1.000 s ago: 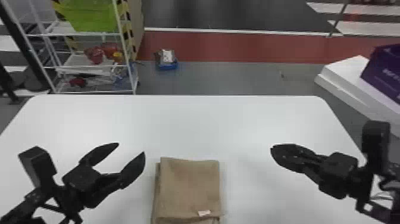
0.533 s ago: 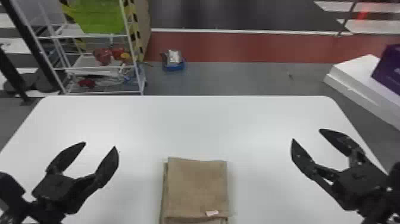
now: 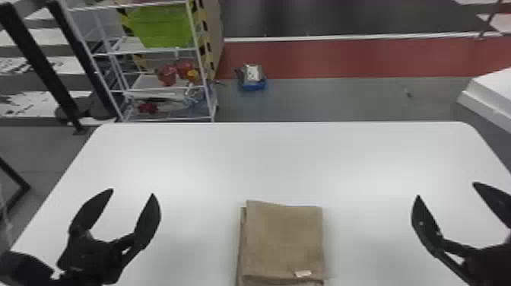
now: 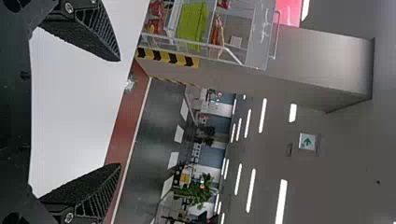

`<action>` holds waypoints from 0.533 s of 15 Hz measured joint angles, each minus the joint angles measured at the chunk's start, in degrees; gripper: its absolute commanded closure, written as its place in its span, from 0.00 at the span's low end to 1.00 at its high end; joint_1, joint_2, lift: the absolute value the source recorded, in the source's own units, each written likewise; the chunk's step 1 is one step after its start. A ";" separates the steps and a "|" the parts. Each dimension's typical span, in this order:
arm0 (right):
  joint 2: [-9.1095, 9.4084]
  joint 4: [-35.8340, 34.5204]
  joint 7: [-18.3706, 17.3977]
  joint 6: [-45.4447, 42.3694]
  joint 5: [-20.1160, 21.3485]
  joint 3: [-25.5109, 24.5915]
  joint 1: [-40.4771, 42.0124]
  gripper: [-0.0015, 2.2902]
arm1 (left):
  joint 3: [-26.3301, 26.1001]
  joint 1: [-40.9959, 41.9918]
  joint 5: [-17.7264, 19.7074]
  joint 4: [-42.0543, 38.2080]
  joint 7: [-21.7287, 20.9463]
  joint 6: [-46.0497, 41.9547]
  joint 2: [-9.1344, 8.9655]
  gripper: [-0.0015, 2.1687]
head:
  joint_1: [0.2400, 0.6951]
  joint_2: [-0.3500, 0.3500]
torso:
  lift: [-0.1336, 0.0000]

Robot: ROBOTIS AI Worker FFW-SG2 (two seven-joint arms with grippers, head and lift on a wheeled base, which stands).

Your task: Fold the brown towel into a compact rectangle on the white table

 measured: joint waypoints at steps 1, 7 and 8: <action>0.00 0.44 -1.90 -0.02 -0.37 0.55 -0.02 0.04 | 0.06 0.23 -0.83 -0.02 -0.21 0.89 0.00 0.04 | 1.00 0.61 | 0.08; 0.00 -0.55 -7.68 7.13 -0.01 6.10 -0.25 0.04 | -0.90 1.41 -2.81 -1.05 -0.86 5.20 0.00 0.04 | 1.00 0.62 | 0.08; 0.00 -0.56 -7.66 7.43 0.28 6.66 -0.24 0.04 | -0.95 1.69 -2.83 -1.42 -0.86 5.15 0.00 0.04 | 1.00 0.63 | 0.08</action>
